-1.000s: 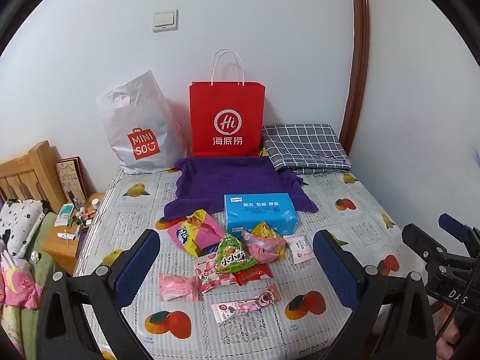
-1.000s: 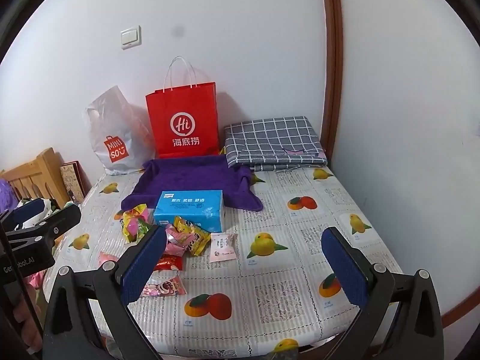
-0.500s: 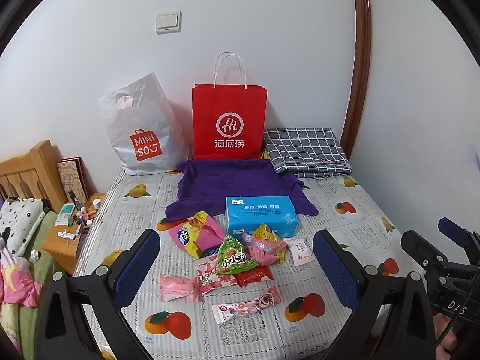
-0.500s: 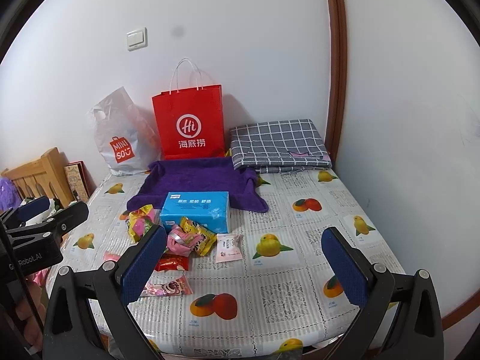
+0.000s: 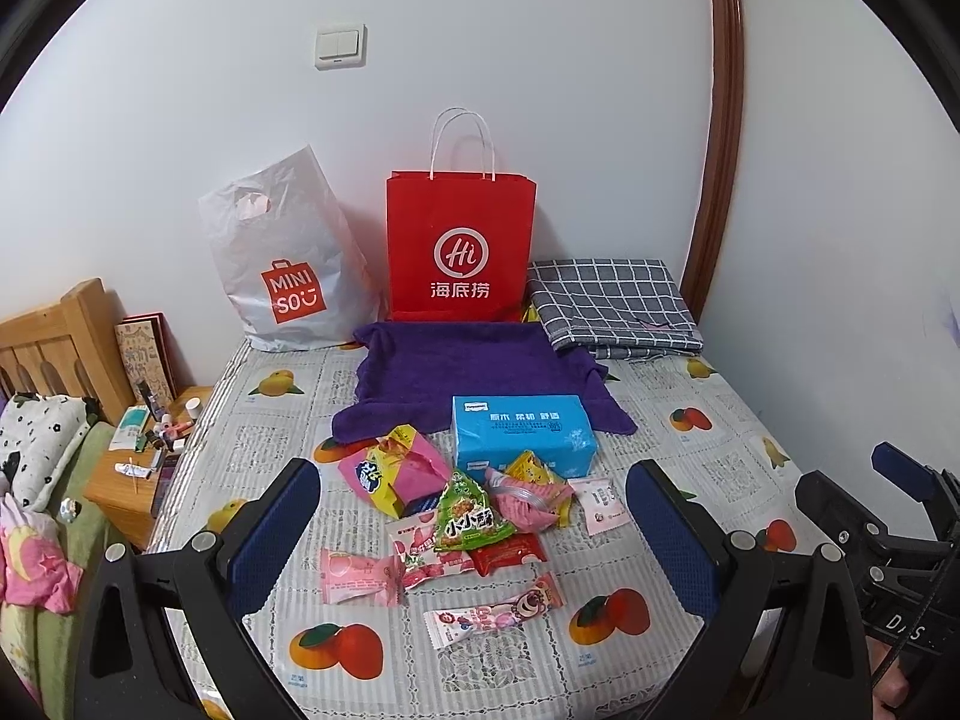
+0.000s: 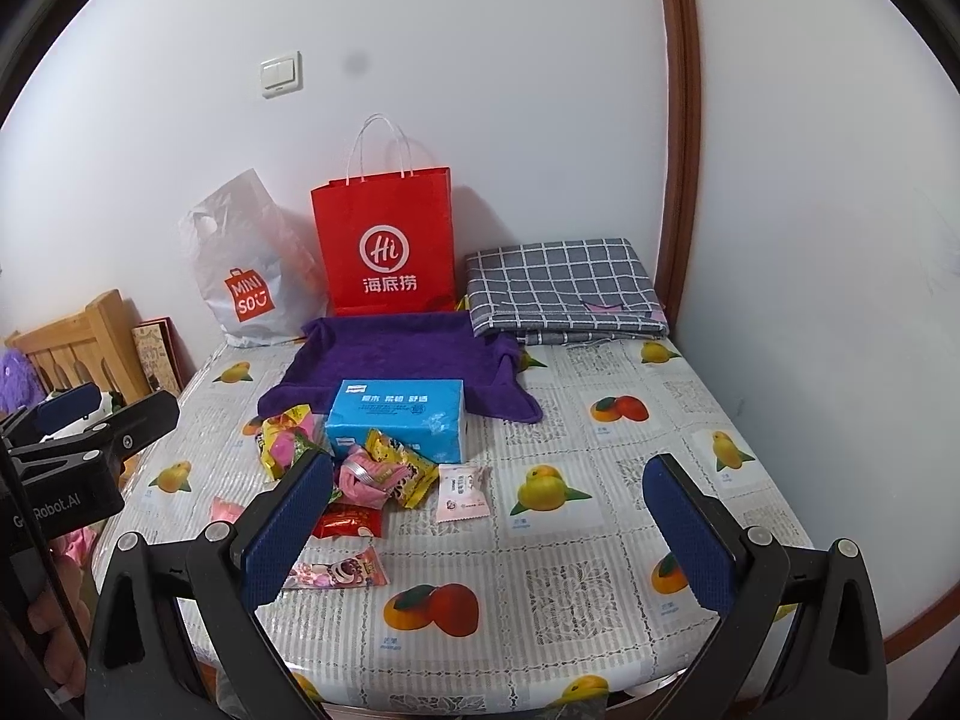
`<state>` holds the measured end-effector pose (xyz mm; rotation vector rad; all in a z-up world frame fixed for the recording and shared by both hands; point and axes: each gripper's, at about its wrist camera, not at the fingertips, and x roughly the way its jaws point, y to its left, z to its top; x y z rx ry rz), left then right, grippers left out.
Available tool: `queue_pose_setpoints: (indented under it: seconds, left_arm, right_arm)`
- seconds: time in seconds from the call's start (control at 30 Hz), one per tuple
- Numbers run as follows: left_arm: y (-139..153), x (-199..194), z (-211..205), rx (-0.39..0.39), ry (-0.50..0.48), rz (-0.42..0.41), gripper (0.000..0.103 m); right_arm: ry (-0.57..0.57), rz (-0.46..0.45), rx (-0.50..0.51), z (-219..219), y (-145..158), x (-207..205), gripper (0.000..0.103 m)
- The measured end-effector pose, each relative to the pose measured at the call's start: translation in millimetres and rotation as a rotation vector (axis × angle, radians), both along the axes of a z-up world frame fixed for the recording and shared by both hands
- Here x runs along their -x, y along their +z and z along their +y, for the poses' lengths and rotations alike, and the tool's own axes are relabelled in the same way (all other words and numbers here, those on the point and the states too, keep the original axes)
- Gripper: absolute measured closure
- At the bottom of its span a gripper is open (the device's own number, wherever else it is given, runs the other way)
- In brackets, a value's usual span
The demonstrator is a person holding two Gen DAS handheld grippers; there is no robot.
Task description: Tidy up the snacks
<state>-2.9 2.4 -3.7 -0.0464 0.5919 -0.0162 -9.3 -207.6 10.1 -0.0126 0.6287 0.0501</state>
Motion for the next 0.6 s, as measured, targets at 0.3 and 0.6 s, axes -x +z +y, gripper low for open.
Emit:
queue_pose_setpoints:
  seconds: [0.3,0.6]
  left_arm:
    - [2.3,0.2,2.2,0.006,-0.002,-0.005,0.001]
    - [2.4,0.3,0.5,0.010,-0.009,-0.014,0.001]
  right_arm:
    - [0.007,-0.008,-0.005,0.5,0.9,2.7,0.001]
    - [0.012,-0.016,-0.006,1.9,2.7,3.7,0.001]
